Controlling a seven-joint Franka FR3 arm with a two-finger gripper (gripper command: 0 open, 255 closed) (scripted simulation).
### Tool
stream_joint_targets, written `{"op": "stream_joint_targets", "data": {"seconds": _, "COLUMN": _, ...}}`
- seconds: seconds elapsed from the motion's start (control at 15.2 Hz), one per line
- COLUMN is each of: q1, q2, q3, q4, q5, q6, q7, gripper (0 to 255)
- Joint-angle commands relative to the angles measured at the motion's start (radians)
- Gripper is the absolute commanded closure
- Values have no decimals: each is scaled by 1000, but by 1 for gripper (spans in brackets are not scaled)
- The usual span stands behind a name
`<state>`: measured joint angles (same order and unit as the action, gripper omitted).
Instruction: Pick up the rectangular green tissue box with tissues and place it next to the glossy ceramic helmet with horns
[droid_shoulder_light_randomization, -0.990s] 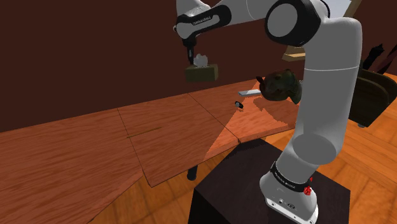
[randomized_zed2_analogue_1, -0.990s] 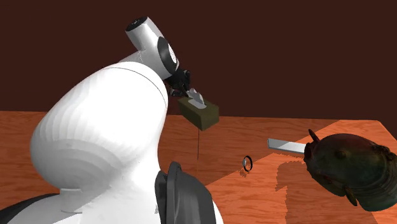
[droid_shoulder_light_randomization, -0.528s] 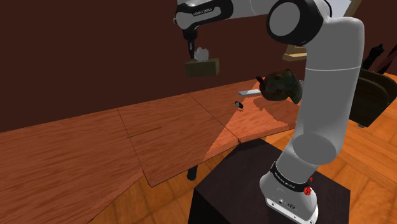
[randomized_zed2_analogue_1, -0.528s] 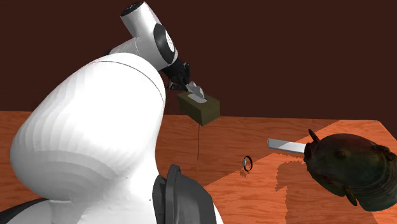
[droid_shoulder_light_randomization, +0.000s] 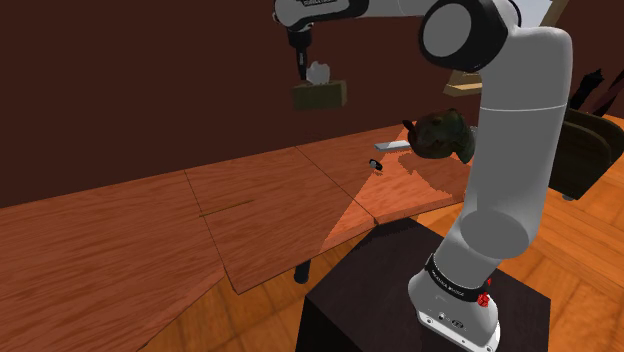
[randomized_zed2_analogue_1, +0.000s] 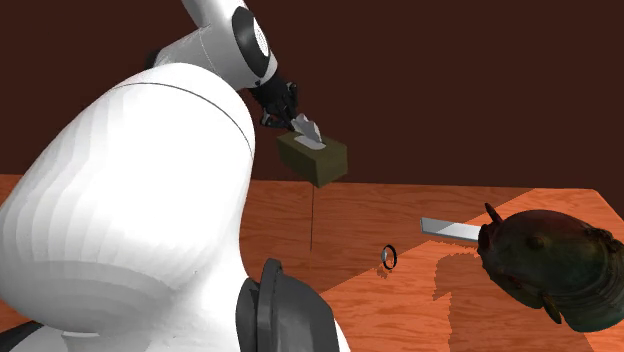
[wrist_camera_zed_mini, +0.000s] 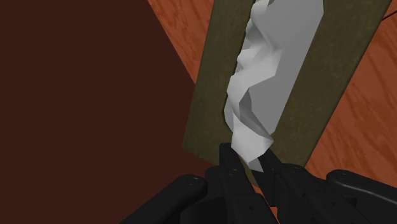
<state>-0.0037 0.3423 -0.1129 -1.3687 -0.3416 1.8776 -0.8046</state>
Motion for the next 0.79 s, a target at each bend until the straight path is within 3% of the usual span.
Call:
{"op": "stream_joint_targets", "data": {"seconds": 0.0, "q1": 0, "q2": 6, "q3": 0, "q4": 35, "q5": 3, "q6": -27, "q7": -10, "gripper": 255}}
{"op": "stream_joint_targets", "data": {"seconds": 0.73, "q1": -1, "q2": 50, "q3": 0, "q4": 239, "q5": 19, "q6": -180, "q7": -62, "gripper": 255}}
